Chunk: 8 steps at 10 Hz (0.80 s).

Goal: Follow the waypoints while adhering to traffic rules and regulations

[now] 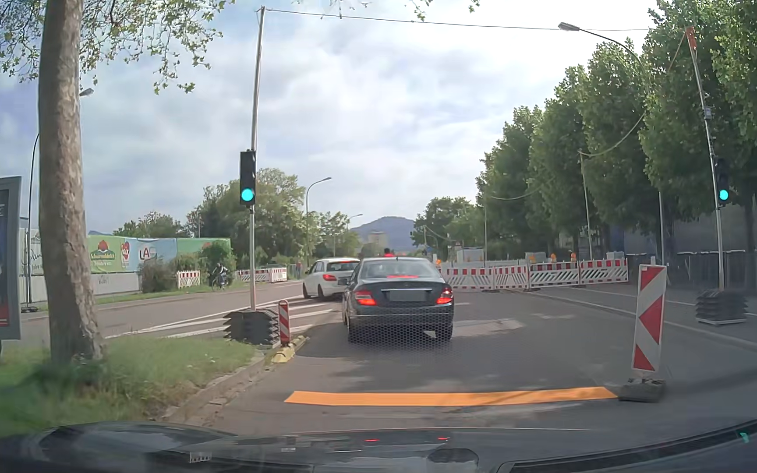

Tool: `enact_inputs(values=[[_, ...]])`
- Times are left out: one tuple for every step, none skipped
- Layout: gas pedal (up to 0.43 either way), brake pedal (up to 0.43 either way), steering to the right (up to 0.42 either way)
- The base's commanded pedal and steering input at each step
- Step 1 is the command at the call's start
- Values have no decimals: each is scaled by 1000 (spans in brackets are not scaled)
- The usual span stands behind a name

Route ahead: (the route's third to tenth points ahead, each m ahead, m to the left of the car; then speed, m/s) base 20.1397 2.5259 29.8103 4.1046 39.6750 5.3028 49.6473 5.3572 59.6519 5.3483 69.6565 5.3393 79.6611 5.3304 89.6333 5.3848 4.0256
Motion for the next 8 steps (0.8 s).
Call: enact_inputs(values=[[28,0,-6],[20,0,-6],[8,0,-6],[8,0,-6],[0,0,-5],[0,0,-4],[0,0,-5],[0,0,-4]])
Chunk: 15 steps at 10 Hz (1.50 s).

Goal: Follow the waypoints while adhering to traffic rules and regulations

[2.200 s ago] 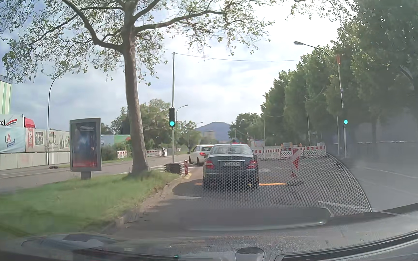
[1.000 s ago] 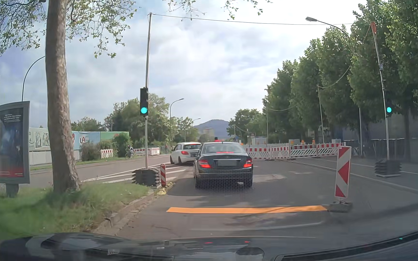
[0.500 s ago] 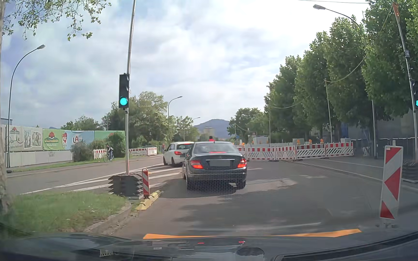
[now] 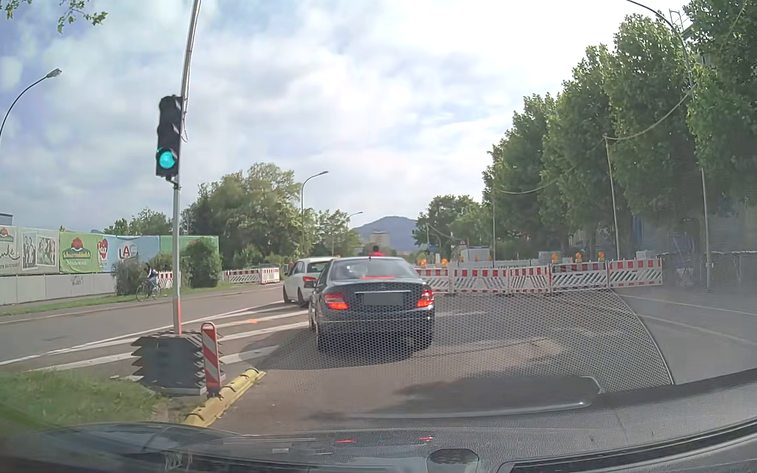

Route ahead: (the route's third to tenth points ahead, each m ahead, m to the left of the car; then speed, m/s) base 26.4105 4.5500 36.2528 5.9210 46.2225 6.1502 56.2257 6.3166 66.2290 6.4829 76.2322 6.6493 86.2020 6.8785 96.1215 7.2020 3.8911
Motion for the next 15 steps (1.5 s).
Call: enact_inputs(values=[[0,0,-4],[0,79,-1],[0,146,2],[0,201,5],[0,226,4],[0,250,-9],[0,262,-17],[0,280,-21],[0,299,-25],[0,299,-29],[0,299,-31],[0,299,-35],[0,299,-40],[0,299,-46],[0,287,-53]])
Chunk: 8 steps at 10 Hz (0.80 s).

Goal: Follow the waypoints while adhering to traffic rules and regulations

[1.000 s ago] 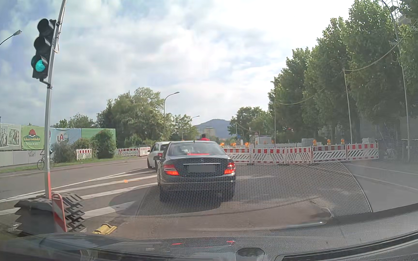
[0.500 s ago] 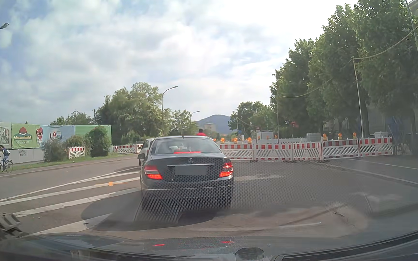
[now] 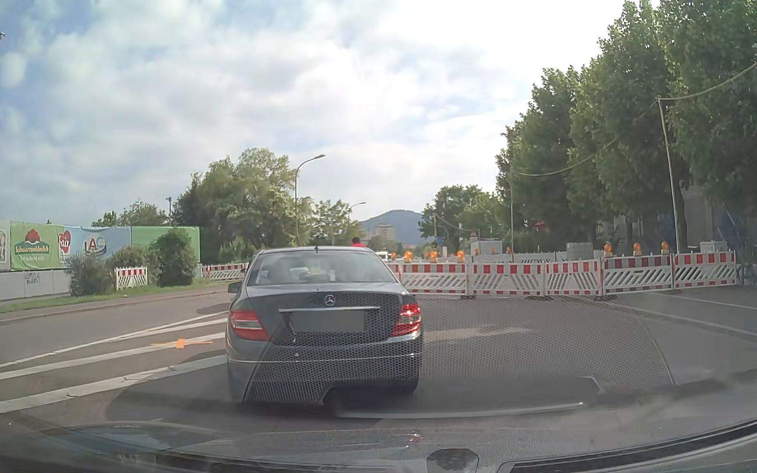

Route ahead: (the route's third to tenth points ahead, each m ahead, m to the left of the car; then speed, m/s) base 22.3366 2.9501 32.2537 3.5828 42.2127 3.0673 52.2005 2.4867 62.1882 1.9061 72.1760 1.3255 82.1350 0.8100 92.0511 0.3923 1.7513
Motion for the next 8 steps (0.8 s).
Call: enact_inputs(values=[[0,274,-57],[0,262,-60],[0,238,-61],[0,232,-63],[0,226,-67],[0,201,-74],[0,110,-79],[0,43,-83]])
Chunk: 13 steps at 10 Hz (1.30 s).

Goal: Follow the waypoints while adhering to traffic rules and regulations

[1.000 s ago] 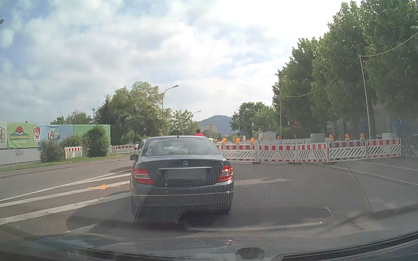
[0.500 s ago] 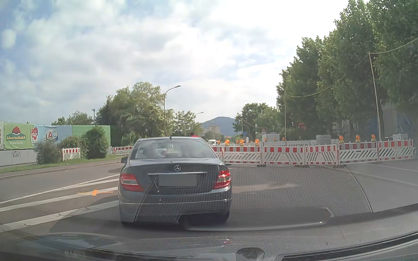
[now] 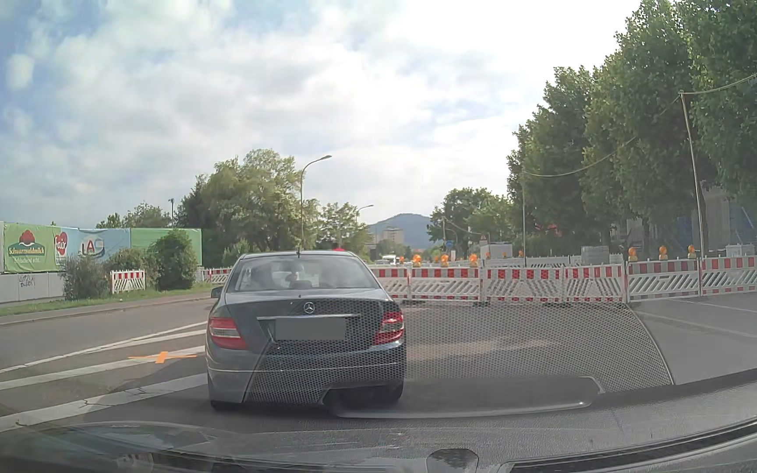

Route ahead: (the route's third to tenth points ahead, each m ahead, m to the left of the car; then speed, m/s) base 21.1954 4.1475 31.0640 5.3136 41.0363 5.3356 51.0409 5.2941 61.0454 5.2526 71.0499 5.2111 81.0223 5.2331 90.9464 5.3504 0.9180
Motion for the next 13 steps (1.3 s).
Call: enact_inputs(values=[[0,0,-88],[0,0,-96],[0,0,-109],[39,0,-124],[67,0,-133],[98,0,-143],[130,0,-153],[157,0,-165],[209,0,-175],[228,0,-190],[240,0,-205],[240,0,-217],[248,0,-229]])
